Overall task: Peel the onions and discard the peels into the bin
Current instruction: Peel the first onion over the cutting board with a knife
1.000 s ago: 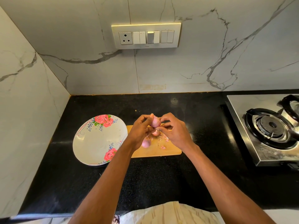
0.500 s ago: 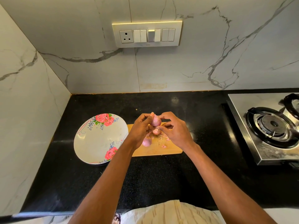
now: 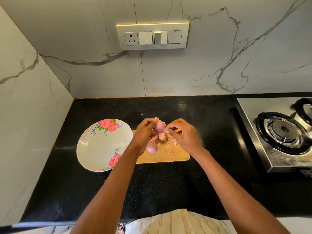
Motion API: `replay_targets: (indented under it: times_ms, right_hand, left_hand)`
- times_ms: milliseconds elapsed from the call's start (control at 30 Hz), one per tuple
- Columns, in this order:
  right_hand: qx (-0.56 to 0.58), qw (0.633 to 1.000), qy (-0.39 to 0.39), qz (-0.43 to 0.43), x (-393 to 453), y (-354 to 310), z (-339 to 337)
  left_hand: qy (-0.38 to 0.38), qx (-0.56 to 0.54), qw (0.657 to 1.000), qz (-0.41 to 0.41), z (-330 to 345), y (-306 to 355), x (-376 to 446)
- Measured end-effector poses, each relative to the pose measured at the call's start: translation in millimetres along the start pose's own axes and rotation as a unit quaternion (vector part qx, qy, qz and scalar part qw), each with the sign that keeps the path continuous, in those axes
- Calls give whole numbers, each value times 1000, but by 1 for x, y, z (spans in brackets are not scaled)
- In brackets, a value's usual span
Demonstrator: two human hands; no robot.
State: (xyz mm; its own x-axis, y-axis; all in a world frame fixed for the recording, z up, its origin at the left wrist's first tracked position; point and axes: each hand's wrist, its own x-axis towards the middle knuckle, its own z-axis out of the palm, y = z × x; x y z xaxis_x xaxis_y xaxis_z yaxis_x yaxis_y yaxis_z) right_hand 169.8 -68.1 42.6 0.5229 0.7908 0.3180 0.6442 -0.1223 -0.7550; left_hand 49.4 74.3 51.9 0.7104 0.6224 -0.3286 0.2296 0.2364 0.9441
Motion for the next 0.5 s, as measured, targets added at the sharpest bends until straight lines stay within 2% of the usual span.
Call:
replay_targets:
  times_ms: [200,267,500]
  right_hand:
    - [-86,992,-62,62,-4,19,3]
    - [-81,990,-67,89,-3,22,3]
    - [106,987,-54,110,6,-7,-4]
  left_hand:
    - [2,-14,1000,-2,-3,3,-1]
    - [-2,-13,1000,-1,-2,1,-1]
    - [-9,-13,1000,-1,0,-4,-3]
